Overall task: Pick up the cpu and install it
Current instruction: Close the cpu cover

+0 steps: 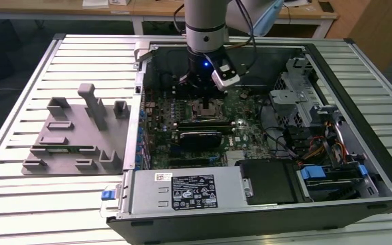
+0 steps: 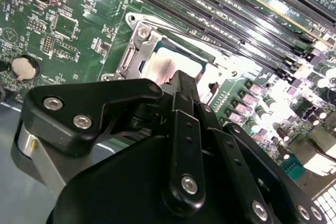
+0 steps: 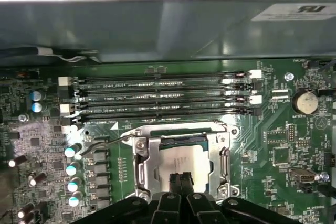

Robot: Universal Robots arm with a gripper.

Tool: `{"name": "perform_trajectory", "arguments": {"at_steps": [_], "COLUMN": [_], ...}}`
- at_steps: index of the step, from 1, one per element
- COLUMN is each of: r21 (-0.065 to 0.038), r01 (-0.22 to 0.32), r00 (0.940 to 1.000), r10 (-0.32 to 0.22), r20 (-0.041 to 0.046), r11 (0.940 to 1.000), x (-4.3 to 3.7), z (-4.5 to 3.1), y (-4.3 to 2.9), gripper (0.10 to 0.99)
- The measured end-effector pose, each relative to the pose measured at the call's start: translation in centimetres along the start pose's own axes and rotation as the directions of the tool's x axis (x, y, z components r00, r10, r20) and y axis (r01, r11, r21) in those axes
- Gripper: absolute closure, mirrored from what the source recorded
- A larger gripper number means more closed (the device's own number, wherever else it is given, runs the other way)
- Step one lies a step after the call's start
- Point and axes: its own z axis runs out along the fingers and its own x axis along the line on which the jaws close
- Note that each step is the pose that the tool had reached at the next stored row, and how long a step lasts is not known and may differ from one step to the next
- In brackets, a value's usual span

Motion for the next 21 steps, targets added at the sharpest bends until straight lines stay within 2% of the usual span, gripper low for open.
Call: {"name": "perform_trajectory", "arguments": {"at_steps": [4,5,7,8,9,12,16,21], "r21": [0.000,0.000,0.002,0.003,0.003,0.003,-0.003,-0.005], "r01": [0.000,0.000,0.002,0.003,0.003,0.003,0.016,0.029], "r00": [1.0000,1.0000,0.9992,0.9985,0.9983,0.9983,0.9983,0.9981], "r10": [0.000,0.000,-0.002,-0.003,-0.003,-0.003,-0.016,-0.029], "r20": [-0.0001,-0.0045,-0.0400,-0.0541,-0.0577,-0.0590,-0.0561,-0.0542], "r11": [1.0000,1.0000,1.0000,1.0000,1.0000,1.0000,0.9999,0.9996], "x": [0.01,0.01,0.01,0.01,0.01,0.02,0.16,0.78], "z": [0.00,0.02,0.06,0.08,0.08,0.07,0.21,0.45], "y": [0.00,0.00,0.00,0.00,0.00,0.00,-0.15,-0.26], "gripper": [0.980,0.980,0.980,0.980,0.980,0.980,0.980,0.980]}}
